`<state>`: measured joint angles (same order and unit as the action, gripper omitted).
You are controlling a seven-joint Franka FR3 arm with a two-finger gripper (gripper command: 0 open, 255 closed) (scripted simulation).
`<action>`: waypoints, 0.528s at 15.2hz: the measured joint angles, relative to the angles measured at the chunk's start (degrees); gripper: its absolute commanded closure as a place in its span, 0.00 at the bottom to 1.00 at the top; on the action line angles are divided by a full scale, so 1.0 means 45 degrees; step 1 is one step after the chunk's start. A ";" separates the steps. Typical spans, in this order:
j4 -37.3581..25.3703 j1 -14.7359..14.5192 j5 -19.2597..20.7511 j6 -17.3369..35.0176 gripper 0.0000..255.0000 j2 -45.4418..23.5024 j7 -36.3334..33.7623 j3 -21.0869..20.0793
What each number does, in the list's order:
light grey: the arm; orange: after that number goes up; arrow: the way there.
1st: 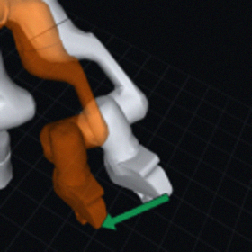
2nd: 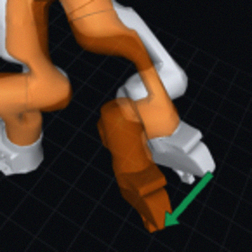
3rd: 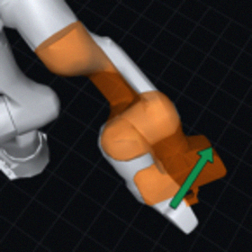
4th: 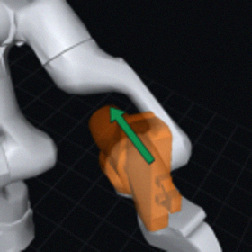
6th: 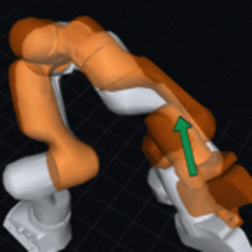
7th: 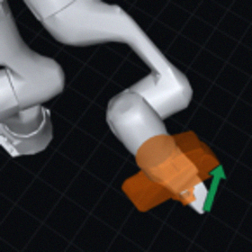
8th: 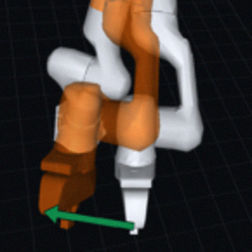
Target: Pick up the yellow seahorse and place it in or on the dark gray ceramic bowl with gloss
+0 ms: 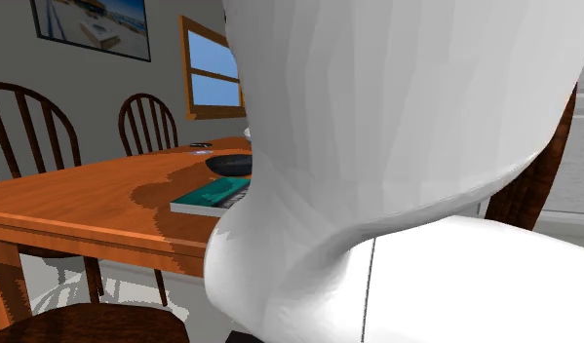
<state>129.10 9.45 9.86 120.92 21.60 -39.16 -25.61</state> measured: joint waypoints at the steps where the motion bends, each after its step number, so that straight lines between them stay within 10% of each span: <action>1: -0.0208 0.0219 0.0456 0.0271 0.00 -0.0367 -0.0713 -0.0357; 8: -0.0757 0.0880 0.1995 0.1123 0.00 -0.1656 -0.2687 -0.1195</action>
<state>125.69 13.41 18.83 125.98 14.15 -51.25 -30.99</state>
